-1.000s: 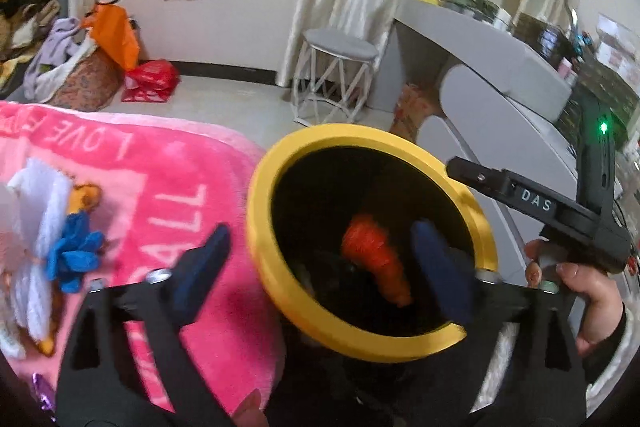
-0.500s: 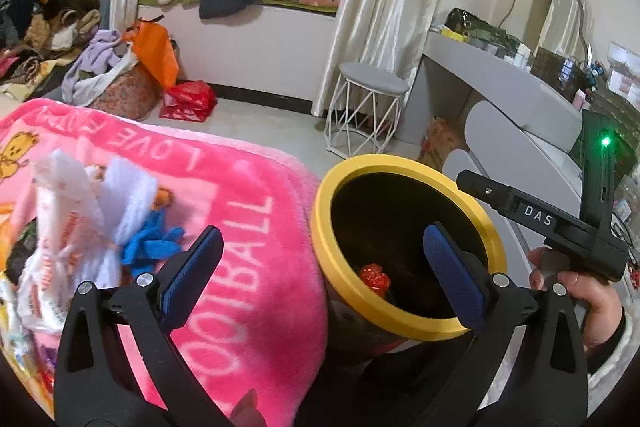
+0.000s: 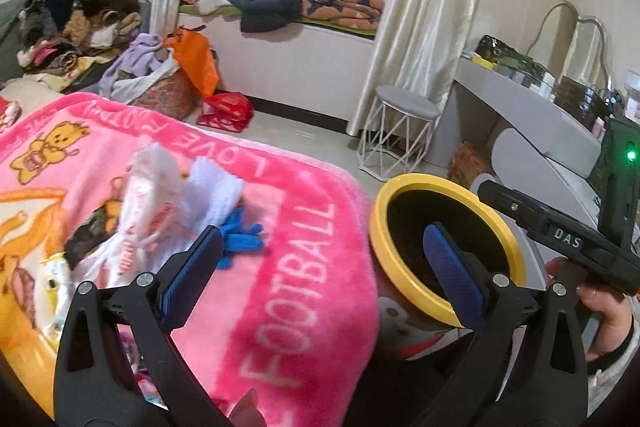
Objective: Collect trash
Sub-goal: 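Move both open tools back over the trash on the blanket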
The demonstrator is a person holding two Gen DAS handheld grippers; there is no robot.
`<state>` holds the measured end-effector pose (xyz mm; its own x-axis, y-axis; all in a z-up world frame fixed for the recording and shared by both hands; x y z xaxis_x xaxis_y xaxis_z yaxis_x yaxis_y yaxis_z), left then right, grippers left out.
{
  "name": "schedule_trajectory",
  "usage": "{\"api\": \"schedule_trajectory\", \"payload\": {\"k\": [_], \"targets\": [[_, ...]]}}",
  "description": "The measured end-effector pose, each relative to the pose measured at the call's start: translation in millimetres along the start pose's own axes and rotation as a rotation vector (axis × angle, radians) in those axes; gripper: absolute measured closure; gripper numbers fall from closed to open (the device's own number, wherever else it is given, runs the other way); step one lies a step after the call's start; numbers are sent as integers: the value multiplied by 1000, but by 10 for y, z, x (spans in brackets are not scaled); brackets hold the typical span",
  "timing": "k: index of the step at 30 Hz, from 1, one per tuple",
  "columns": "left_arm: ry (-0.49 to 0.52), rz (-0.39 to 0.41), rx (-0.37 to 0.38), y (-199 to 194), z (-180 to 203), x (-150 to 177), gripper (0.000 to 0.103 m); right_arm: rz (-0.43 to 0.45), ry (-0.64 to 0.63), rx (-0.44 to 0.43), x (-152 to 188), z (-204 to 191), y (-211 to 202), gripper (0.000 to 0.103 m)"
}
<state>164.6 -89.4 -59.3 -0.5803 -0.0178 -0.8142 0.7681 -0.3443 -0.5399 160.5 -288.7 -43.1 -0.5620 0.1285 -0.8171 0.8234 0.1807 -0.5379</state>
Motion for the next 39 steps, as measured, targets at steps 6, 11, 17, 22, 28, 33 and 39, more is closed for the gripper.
{"api": "schedule_trajectory", "payload": {"k": [6, 11, 17, 22, 28, 33, 39], "targets": [[-16, 27, -46, -139, -212, -12, 11, 2, -37, -35, -3, -252, -14, 16], [-20, 47, -78, -240, -320, -31, 11, 3, -57, -68, -29, -429, -16, 16], [-39, 71, -121, -370, -516, -41, 11, -6, -94, -109, -49, -710, 13, 16], [-52, 87, -165, -460, -695, -47, 11, -10, -128, -142, -77, -932, 40, 15], [-65, 95, -230, -558, -956, -10, 11, -15, -179, -188, -97, -1284, 109, 14], [-109, 89, -263, -640, -1184, 57, 11, -38, -204, -226, -100, -1530, 209, 12], [-148, 80, -303, -720, -1447, 152, 11, -69, -231, -259, -98, -1822, 382, 12]]}}
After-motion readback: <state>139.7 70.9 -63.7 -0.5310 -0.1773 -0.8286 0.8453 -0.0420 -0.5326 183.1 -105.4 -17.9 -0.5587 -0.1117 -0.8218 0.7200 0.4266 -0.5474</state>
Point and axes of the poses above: each gripper's, at about its wrist camera, not at the fingertips, and y roughly the way its jaws point, z to its right, x to its underside, the point moved 6 cm from there along y, roughly the way its jaws point, and after that the axes turned 1 degree about -y, right-handed, at the moved point
